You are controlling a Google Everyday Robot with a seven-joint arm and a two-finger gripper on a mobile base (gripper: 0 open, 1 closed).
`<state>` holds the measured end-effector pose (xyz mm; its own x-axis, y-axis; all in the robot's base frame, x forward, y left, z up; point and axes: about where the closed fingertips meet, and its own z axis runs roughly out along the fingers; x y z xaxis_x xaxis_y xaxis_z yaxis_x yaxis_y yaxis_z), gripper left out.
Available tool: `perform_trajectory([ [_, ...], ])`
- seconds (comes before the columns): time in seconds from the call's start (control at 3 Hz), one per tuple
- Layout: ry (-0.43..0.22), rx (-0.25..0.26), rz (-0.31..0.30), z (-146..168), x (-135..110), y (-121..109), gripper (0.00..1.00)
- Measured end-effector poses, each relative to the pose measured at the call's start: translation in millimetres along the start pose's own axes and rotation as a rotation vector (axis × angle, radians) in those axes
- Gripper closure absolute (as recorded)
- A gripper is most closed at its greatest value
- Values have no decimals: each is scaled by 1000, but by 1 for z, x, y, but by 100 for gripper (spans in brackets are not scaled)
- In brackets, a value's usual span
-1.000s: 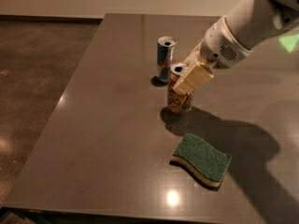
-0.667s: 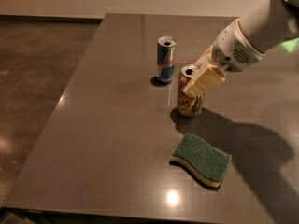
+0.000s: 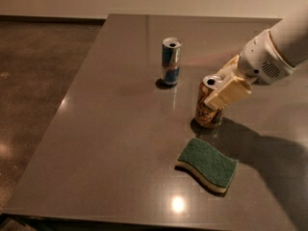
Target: Move orange can near sponge
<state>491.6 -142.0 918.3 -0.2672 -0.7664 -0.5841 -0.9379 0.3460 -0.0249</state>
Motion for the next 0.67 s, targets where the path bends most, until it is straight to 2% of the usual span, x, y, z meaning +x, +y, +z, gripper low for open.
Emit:
perform_trajectory([
  [0.33, -14, -3, 7, -7, 12, 8, 100],
  [0.67, -38, -3, 9, -12, 19, 15, 82],
])
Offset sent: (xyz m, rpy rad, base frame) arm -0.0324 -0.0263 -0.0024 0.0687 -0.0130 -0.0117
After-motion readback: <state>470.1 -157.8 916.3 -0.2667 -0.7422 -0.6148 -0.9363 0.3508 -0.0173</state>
